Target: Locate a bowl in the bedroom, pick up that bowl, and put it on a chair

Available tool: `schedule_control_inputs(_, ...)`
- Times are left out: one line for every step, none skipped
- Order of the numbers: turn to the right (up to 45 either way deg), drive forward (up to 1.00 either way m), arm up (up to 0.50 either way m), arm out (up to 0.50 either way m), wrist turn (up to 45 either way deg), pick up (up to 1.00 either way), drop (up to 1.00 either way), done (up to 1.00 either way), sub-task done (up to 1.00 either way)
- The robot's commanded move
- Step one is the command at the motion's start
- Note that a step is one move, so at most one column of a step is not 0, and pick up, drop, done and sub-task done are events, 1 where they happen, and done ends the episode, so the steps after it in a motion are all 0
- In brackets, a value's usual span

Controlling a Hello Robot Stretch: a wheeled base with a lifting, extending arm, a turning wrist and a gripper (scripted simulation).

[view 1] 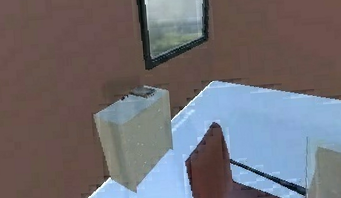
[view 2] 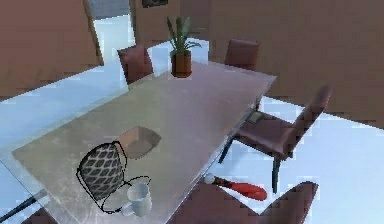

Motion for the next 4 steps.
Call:
schedule_control_inputs(-12.0,0.00,0.00,0.00,0.0,0.00,0.00,0.00,0.00)
schedule_control_inputs(0.0,0.00,0.50,0.00,0.0,0.00,0.00,0.00,0.00)
schedule_control_inputs(0.0,0.00,0.30,0.00,0.0,0.00,0.00,0.00,0.00)
schedule_control_inputs(0.0,0.00,0.00,0.40,0.0,0.00,0.00,0.00,0.00)
